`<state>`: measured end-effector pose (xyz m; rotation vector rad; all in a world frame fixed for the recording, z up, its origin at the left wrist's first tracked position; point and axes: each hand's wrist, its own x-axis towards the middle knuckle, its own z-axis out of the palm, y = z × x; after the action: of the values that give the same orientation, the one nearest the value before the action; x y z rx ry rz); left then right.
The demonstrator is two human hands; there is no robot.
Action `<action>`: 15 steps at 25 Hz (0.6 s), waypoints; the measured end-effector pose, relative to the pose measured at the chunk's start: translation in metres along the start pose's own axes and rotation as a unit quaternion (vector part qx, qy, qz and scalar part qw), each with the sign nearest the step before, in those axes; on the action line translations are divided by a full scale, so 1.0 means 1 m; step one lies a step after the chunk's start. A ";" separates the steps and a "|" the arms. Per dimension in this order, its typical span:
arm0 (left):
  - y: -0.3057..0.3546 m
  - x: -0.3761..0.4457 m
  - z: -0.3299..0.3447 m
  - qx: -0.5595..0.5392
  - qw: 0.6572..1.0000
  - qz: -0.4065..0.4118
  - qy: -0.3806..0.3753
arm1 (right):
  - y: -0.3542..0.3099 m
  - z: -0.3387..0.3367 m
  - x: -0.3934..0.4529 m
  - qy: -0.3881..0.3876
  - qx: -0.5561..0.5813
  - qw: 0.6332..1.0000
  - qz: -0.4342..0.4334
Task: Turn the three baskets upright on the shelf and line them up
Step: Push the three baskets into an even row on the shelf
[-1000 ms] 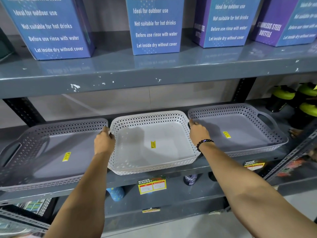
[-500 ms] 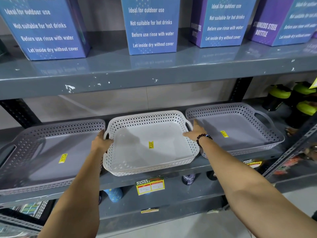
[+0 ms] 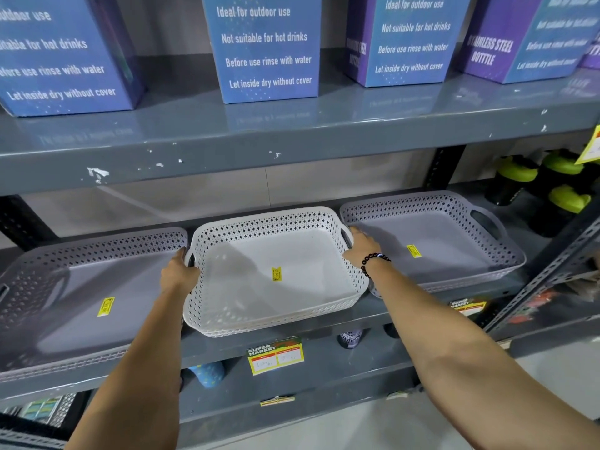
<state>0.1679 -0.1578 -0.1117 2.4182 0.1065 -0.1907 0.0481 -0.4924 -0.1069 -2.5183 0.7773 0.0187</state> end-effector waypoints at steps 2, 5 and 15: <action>-0.001 0.002 0.001 0.009 1.000 0.001 0.005 | -0.001 0.000 0.002 0.000 0.002 1.000 -0.006; -0.002 0.005 0.005 0.015 1.000 0.003 0.011 | -0.002 0.000 0.005 0.000 0.003 1.000 -0.014; -0.002 0.003 0.006 0.016 1.000 -0.004 0.009 | -0.002 -0.002 0.000 0.000 -0.014 1.000 -0.019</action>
<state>0.1696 -0.1600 -0.1181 2.4526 0.1216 -0.1744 0.0487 -0.4922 -0.1043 -2.5589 0.7345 0.0174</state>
